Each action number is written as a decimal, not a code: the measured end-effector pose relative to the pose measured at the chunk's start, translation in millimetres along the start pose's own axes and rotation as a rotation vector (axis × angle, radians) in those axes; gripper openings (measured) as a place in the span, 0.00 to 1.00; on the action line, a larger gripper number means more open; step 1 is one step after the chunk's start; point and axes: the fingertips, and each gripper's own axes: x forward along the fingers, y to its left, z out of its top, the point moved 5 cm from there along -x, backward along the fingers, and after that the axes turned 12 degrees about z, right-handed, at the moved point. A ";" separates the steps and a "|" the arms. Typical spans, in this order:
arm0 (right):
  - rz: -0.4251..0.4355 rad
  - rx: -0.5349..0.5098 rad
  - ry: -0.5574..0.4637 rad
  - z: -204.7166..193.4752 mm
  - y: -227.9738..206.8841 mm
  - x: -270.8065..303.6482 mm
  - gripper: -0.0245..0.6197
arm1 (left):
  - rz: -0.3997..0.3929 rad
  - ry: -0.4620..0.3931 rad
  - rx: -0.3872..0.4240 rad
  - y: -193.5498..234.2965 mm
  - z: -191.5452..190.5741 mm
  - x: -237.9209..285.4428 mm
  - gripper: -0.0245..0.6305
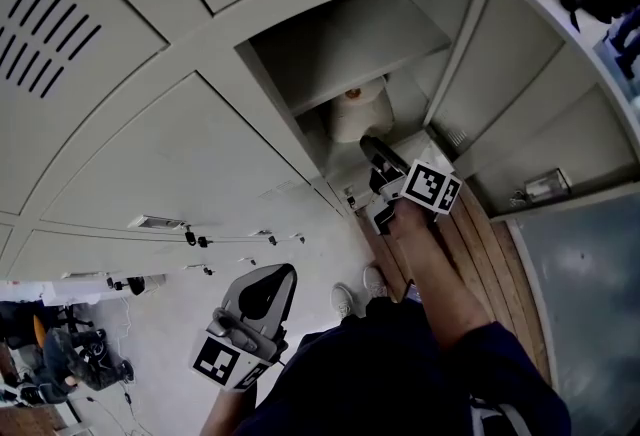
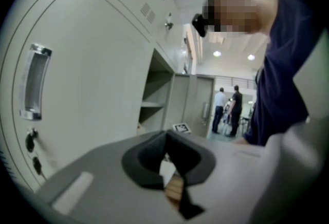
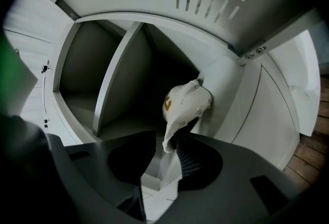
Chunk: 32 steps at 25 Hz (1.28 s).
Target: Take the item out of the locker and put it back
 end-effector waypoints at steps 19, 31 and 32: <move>-0.063 0.126 -0.123 14.0 -11.3 14.6 0.13 | 0.009 -0.002 -0.013 1.4 2.7 5.3 0.04; 0.038 0.222 -0.217 18.1 1.8 18.7 0.07 | 0.006 0.004 -0.015 1.5 2.1 6.5 0.04; 0.050 0.221 -0.221 19.0 3.5 18.6 0.07 | 0.003 0.004 -0.016 1.1 2.0 6.6 0.04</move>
